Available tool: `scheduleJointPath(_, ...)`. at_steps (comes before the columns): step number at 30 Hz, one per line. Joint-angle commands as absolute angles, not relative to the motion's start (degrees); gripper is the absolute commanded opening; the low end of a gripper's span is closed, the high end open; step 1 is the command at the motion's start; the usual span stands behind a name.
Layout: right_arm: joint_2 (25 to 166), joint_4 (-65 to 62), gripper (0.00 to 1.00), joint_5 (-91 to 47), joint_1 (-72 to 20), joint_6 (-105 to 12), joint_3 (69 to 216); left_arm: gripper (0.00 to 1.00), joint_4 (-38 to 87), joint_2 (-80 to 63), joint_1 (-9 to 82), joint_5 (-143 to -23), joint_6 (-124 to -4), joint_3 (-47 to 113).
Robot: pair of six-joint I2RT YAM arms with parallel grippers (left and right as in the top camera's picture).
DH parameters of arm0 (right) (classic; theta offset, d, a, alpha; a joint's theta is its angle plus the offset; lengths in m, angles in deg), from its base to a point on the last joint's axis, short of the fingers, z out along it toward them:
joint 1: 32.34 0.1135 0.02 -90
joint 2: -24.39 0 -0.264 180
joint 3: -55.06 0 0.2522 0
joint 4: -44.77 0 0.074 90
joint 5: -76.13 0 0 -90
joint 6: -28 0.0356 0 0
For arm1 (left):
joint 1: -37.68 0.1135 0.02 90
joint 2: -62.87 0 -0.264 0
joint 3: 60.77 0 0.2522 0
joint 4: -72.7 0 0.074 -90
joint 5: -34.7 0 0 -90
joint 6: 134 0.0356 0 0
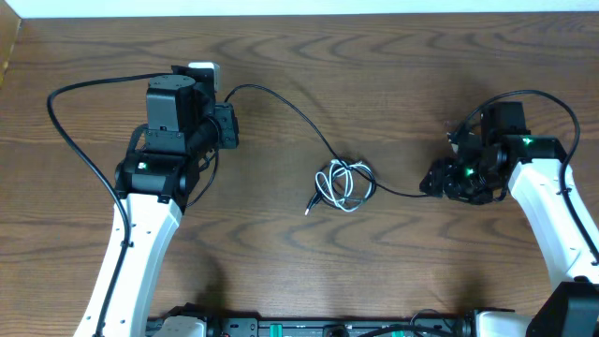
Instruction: Untangle cables
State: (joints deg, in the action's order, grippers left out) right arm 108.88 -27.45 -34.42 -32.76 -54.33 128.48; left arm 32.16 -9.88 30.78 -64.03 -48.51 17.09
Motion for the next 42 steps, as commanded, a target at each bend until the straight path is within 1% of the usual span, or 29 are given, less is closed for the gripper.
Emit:
scheduleJointPath(1, 108.66, -28.02, 0.83, -35.03, -33.33, -55.21, 129.09, 0.08, 32.27, -10.12, 31.02, -64.12, -49.06, 16.98)
scheduleJointPath(2, 108.66, -27.97, 0.92, -35.06, -33.33, -55.19, 129.09, 0.08, 32.27, -10.12, 31.02, -64.12, -49.06, 16.98)
scheduleJointPath(5, 108.66, -28.24, 0.99, -35.34, -33.33, -53.88, 129.11, 0.08, 32.27, -10.12, 31.02, -64.12, -49.06, 16.98)
scheduleJointPath(9, 108.66, -31.69, 0.99, -39.45, -33.99, -51.84, 130.51, 0.07, 32.24, -10.12, 31.02, -64.12, -49.06, 16.98)
scheduleJointPath(12, 108.66, -35.14, 0.99, -44.89, -35.1, -54.38, 133.85, 0.07, 32.24, -10.12, 31.02, -64.12, -49.06, 16.98)
scheduleJointPath(15, 108.66, -36.43, 0.99, -45.79, -35.28, -54.95, 137.37, 0.07, 32.24, -10.12, 31.02, -64.14, -49.06, 16.98)
scheduleJointPath(18, 108.66, -33.09, 0.99, -46.42, -33.62, -55.03, 138.16, 0.07, 32.29, -10.12, 31.02, -65.19, -49.01, 16.98)
scheduleJointPath(23, 108.9, -19.58, 0.99, -46.31, -25.7, -56.94, 134.9, 0.08, 32.31, -10.12, 31.02, -66.87, -49.01, 16.98)
scheduleJointPath(24, 108.99, -15.98, 0.97, -45.31, -23.58, -56.91, 133.64, 0.08, 32.31, -10.12, 31.02, -66.87, -49.01, 16.98)
scheduleJointPath(25, 109.23, -12.04, 0.92, -43.86, -21.33, -56.72, 132.15, 0.07, 32.31, -10.1, 31.02, -66.89, -49.01, 16.98)
scheduleJointPath(27, 109.91, -5.29, 0.87, -40.26, -17.4, -55.32, 129.5, 0.07, 32.27, -10.1, 31.02, -66.89, -49.01, 16.98)
scheduleJointPath(29, 111.02, 0.96, 0.86, -36.17, -14.12, -52.74, 127.27, 0.07, 32.27, -10.1, 31.02, -66.89, -49.01, 16.98)
scheduleJointPath(32, 113.45, 8.66, 0.8, -31.34, -10.27, -51.32, 125.15, 0.07, 32.31, -10.1, 31.02, -66.89, -49.01, 16.98)
scheduleJointPath(37, 119.26, 17.47, 0.79, -26.16, -5.77, -51.32, 124.19, 0.07, 32.83, -9.2, 31.02, -66.89, -49.01, 17.35)
scheduleJointPath(40, 123.18, 21.84, 0.73, -24.52, -4.24, -51.32, 124.19, 0.07, 32.94, -7.08, 31.02, -66.91, -49.03, 18.97)
scheduleJointPath(41, 124.66, 23.41, 0.68, -24.26, -3.93, -51.32, 124.19, 0.07, 32.94, -5.9, 31.02, -66.93, -49.06, 19.91)
scheduleJointPath(42, 125.41, 24.26, 0.67, -24.28, -3.82, -51.27, 124.19, 0.07, 32.92, -5.03, 31.02, -66.93, -49.08, 20.5)
